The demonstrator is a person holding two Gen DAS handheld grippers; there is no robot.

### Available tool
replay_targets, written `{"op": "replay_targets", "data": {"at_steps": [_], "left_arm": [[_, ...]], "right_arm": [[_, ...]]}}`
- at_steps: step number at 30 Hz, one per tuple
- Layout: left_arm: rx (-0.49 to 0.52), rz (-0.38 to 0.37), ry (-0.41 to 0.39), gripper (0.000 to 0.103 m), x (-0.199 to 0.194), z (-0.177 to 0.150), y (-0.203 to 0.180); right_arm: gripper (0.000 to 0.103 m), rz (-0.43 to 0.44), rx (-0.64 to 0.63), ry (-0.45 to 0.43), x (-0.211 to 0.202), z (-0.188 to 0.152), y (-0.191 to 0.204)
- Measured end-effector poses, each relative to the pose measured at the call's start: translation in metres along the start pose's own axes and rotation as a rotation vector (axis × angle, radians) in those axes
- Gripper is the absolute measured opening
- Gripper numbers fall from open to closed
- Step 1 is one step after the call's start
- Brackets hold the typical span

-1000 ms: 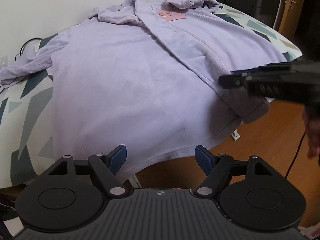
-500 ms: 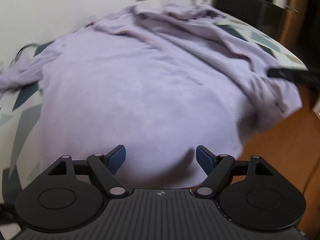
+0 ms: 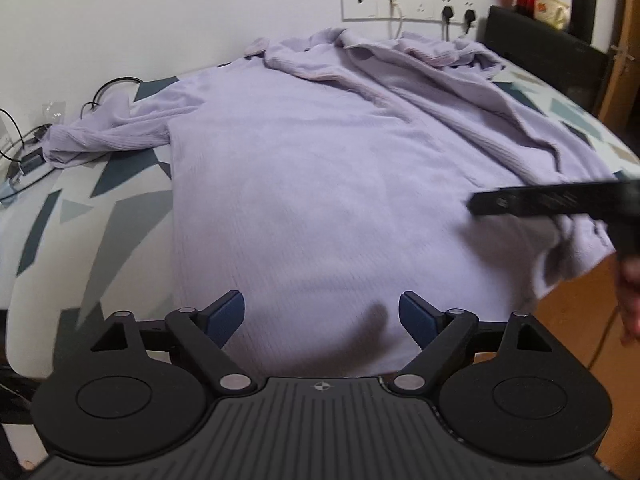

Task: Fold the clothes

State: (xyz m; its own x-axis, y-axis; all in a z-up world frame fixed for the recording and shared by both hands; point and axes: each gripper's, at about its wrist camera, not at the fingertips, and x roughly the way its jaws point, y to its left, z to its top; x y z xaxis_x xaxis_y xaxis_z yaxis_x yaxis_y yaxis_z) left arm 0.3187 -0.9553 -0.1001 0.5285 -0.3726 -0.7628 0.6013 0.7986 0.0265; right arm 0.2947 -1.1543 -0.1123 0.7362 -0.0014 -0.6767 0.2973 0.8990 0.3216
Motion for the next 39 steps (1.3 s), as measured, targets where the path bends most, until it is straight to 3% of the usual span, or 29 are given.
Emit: {"op": "replay_targets", "data": {"at_steps": [1,2,8,11,14,16,17,18,19,21,23,25,27,29,31,32,33,35,39], "left_arm": [[-0.006,-0.018,0.0,0.088,-0.001,-0.001,-0.002],[-0.009,-0.043,-0.003,0.088,-0.002,0.0,-0.006],[0.004,-0.202,-0.056,0.092,-0.001,0.021,-0.042],[0.039,-0.213,-0.104,0.093,0.005,0.034,-0.064],[0.009,-0.207,-0.106,0.09,0.019,0.045,-0.068],[-0.03,-0.207,-0.091,0.051,0.026,0.05,-0.062],[-0.048,-0.194,-0.078,0.02,0.027,0.052,-0.057],[-0.069,-0.184,-0.073,0.011,0.027,0.053,-0.05],[-0.093,-0.178,-0.075,0.011,0.025,0.053,-0.041],[-0.136,-0.145,-0.111,0.011,0.013,0.054,-0.019],[-0.193,-0.073,-0.165,0.011,-0.004,0.055,0.009],[-0.302,-0.025,-0.195,0.011,-0.02,0.055,0.048],[-0.429,0.02,-0.176,0.011,-0.028,0.047,0.088],[-0.52,0.06,-0.123,0.011,-0.026,0.035,0.12],[-0.523,0.096,-0.037,0.015,-0.017,0.021,0.13],[-0.515,0.114,0.009,0.029,-0.012,0.014,0.132],[-0.499,0.137,0.051,0.054,-0.008,0.009,0.131],[-0.47,0.155,0.064,0.073,-0.008,0.008,0.126],[-0.433,0.107,-0.013,0.074,-0.022,0.027,0.112]], "right_arm": [[0.013,0.0,0.004,0.026,0.001,0.005,0.001],[0.011,0.025,0.022,0.056,0.001,0.01,0.0],[0.01,0.208,0.085,0.163,-0.013,0.051,0.009],[0.01,0.241,0.06,0.172,-0.022,0.065,0.023],[0.01,0.273,0.036,0.181,-0.03,0.078,0.037],[0.01,0.288,0.027,0.181,-0.035,0.085,0.044],[0.01,0.288,0.026,0.177,-0.036,0.086,0.046],[0.01,0.286,0.03,0.165,-0.038,0.086,0.045],[0.011,0.284,0.033,0.153,-0.039,0.086,0.045],[0.024,0.28,0.04,0.129,-0.042,0.086,0.043],[0.055,0.288,0.096,0.083,-0.046,0.086,0.036],[0.056,0.27,0.145,0.032,-0.053,0.083,0.026],[0.056,0.22,0.171,0.01,-0.056,0.075,0.012],[0.055,0.135,0.195,-0.005,-0.06,0.063,-0.005],[0.055,0.029,0.21,-0.033,-0.066,0.048,-0.022],[0.055,-0.024,0.217,-0.052,-0.07,0.041,-0.029],[0.055,-0.052,0.234,-0.062,-0.071,0.038,-0.036],[0.055,-0.104,0.269,-0.083,-0.073,0.031,-0.05],[0.055,-0.21,0.34,-0.125,-0.077,0.018,-0.078]]}}
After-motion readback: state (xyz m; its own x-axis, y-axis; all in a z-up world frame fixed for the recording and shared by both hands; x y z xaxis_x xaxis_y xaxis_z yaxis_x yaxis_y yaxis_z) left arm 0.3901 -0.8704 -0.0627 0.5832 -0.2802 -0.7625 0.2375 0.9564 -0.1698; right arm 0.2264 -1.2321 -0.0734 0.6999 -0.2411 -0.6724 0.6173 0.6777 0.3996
